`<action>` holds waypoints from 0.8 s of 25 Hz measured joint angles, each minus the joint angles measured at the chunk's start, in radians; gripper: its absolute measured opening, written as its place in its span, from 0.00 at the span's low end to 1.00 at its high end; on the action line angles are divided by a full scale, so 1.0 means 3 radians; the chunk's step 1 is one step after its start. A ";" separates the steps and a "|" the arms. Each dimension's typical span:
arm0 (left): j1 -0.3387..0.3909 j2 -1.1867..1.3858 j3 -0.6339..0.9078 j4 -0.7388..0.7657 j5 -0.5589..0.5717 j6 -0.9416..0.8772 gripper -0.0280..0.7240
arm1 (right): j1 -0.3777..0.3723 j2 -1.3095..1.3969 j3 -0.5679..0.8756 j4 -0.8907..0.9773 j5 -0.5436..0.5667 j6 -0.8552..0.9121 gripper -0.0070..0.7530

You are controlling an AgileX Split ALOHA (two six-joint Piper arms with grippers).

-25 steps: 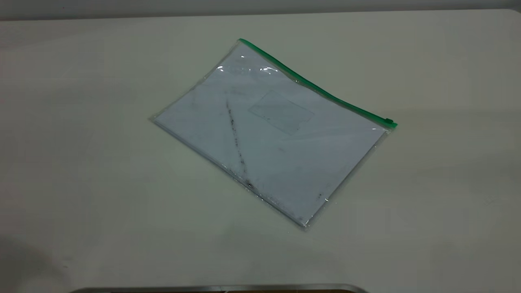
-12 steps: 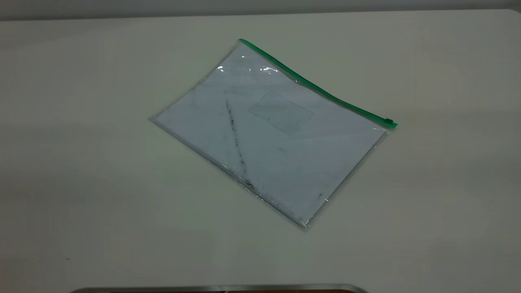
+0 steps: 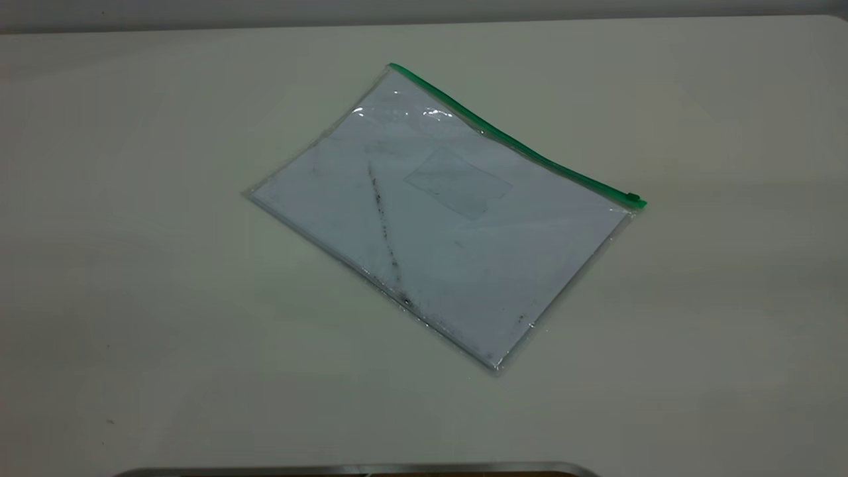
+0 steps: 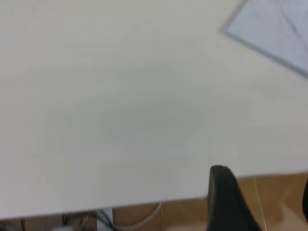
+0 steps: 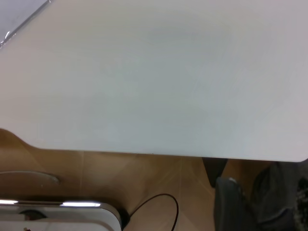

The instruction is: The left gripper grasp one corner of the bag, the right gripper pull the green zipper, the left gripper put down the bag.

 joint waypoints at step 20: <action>0.0000 -0.0167 0.0000 0.0004 0.0039 -0.0002 0.62 | -0.0433 -0.1629 0.0000 0.0012 0.0068 0.0000 0.32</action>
